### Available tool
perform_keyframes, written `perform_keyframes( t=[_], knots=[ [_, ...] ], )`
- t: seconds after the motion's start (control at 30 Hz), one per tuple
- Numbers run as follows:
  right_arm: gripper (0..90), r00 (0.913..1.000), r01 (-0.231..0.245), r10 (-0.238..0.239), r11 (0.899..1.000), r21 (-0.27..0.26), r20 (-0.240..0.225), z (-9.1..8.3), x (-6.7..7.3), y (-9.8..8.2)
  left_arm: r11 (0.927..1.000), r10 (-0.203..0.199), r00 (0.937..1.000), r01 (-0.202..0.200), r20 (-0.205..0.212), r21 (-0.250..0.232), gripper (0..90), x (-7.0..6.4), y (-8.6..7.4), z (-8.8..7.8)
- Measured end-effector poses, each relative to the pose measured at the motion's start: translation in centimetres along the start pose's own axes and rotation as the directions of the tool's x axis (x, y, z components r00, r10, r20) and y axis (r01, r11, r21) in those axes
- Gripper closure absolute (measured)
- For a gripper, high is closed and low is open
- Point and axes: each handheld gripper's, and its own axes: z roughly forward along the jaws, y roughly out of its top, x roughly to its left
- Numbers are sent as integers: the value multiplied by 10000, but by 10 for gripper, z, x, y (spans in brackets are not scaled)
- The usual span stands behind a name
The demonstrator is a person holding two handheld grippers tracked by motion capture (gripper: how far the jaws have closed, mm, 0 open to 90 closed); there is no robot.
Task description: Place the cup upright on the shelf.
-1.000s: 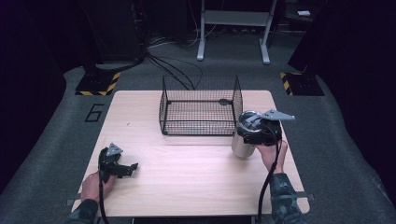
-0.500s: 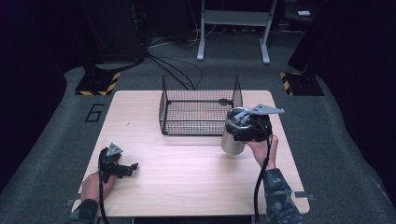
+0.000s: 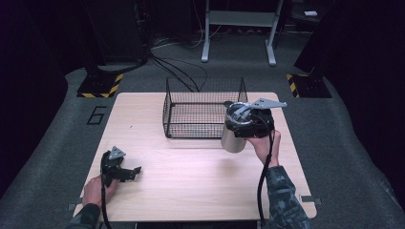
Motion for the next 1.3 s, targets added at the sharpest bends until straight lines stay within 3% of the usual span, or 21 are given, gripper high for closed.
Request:
perform_keyframes(
  t=[0.97,1.3],
  knots=[
    [37,9983,519,-519,9987,-18,-254,15,9,54,10000,-25,10000,25,7,-2,1,0,0,0],
    [37,9990,425,-424,9991,52,-153,29,7,67,10000,-15,10000,15,12,26,1,0,0,0]
  ],
)
